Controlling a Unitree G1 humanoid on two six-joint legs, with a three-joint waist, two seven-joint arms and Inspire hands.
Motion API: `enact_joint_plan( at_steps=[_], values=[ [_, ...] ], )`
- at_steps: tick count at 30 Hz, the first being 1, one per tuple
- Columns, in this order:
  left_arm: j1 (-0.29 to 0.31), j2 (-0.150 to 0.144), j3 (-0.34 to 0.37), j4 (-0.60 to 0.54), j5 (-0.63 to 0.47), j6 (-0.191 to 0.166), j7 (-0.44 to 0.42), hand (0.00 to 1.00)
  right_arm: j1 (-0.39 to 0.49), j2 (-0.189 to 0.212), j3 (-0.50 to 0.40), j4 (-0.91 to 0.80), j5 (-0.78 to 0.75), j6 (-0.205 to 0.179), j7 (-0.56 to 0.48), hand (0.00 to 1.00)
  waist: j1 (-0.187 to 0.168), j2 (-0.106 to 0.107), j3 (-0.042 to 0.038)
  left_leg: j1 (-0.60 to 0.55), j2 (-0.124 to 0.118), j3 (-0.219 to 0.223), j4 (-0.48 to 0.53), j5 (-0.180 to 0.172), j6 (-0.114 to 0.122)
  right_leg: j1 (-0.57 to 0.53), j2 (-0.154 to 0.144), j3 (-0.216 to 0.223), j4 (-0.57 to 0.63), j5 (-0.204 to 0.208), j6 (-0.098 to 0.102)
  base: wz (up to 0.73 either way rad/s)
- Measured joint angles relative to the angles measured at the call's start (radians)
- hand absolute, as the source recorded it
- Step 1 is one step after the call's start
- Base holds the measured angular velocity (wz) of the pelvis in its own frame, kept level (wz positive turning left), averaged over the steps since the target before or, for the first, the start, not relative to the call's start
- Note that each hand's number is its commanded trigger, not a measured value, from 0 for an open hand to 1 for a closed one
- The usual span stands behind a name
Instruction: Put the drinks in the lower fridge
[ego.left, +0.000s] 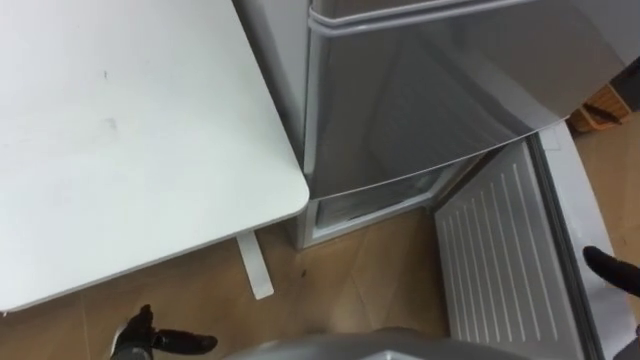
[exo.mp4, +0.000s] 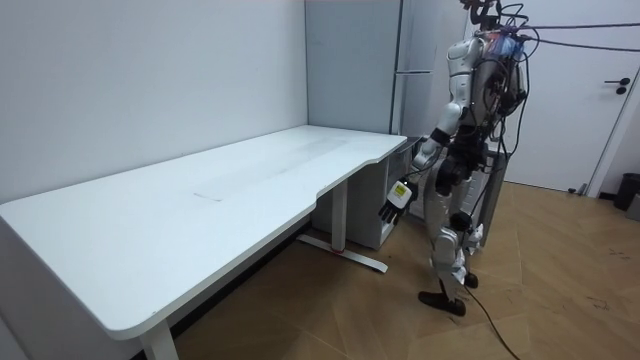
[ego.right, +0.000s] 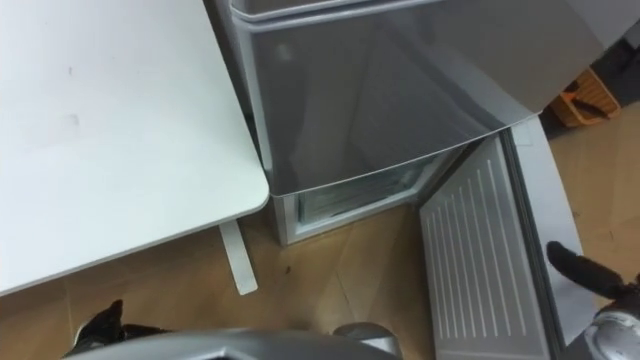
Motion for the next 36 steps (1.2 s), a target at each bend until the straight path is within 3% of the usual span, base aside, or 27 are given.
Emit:
enact_joint_plan(
  at_steps=[7, 11, 15, 24, 30, 34, 35, 36],
  values=[
    [0.001, 0.006, -0.017, 0.003, 0.002, 0.0, -0.008, 0.0, -0.007, 0.0, 0.043, 0.057, 0.01, -0.018, 0.033, 0.0, 0.003, 0.008, 0.0056, 0.0, 0.005, 0.006, -0.002, 0.0, 0.0, -0.002, 0.007, 0.016, -0.002, 0.005, -0.001, -0.04],
    [0.001, 0.007, -0.026, 0.008, 0.002, -0.001, -0.008, 0.0, -0.007, 0.0, 0.065, 0.088, 0.016, -0.023, 0.063, 0.0, 0.011, 0.002, 0.0003, 0.0, 0.005, 0.018, -0.003, 0.0, 0.0, -0.011, 0.009, 0.022, -0.001, 0.006, -0.001, -0.08],
    [-0.002, 0.012, -0.026, 0.018, 0.002, -0.001, -0.02, 0.0, -0.002, 0.005, 0.087, 0.097, 0.037, -0.023, 0.097, 0.0, 0.012, -0.011, 0.0008, 0.003, 0.005, 0.022, -0.002, 0.0, 0.0, -0.012, 0.008, 0.028, -0.002, 0.009, 0.0, -0.06],
    [-0.018, 0.018, -0.026, 0.042, 0.011, -0.001, -0.038, 0.0, -0.004, 0.006, 0.095, 0.125, 0.167, -0.022, 0.198, 0.0, 0.012, 0.001, -0.0006, 0.012, 0.011, 0.032, -0.008, -0.001, 0.0, -0.008, 0.015, 0.04, 0.0, 0.018, -0.002, -0.06],
    [-0.022, 0.025, -0.036, 0.046, 0.028, -0.001, -0.083, 0.0, 0.007, 0.005, 0.175, 0.124, 0.288, -0.022, 0.386, 0.0, 0.014, 0.016, 0.0005, 0.0, 0.015, 0.036, 0.0, -0.001, -0.001, -0.013, 0.017, 0.04, 0.001, 0.027, -0.005, -0.02],
    [-0.024, 0.03, -0.078, 0.051, 0.02, -0.003, -0.089, 0.0, 0.005, 0.0, 0.293, 0.114, 0.317, -0.015, 0.529, 0.0, 0.019, 0.022, 0.0009, 0.001, 0.023, 0.04, 0.001, -0.001, -0.003, -0.013, 0.024, 0.039, 0.0, 0.032, -0.008, -0.04],
    [-0.038, 0.022, -0.099, 0.06, 0.019, -0.007, -0.091, 0.0, 0.0, -0.012, 0.318, 0.102, 0.316, -0.014, 0.543, 0.0, 0.026, 0.031, 0.005, -0.002, 0.021, 0.043, 0.002, -0.001, -0.002, -0.014, 0.022, 0.04, -0.001, 0.037, -0.006, -0.14],
    [-0.043, 0.024, -0.111, 0.062, 0.02, -0.012, -0.094, 0.0, 0.002, -0.027, 0.325, 0.098, 0.319, -0.011, 0.546, 0.0, 0.04, 0.032, 0.0029, -0.001, 0.021, 0.053, 0.001, -0.002, -0.001, -0.019, 0.022, 0.031, -0.001, 0.041, -0.003, -0.2]
  ],
)
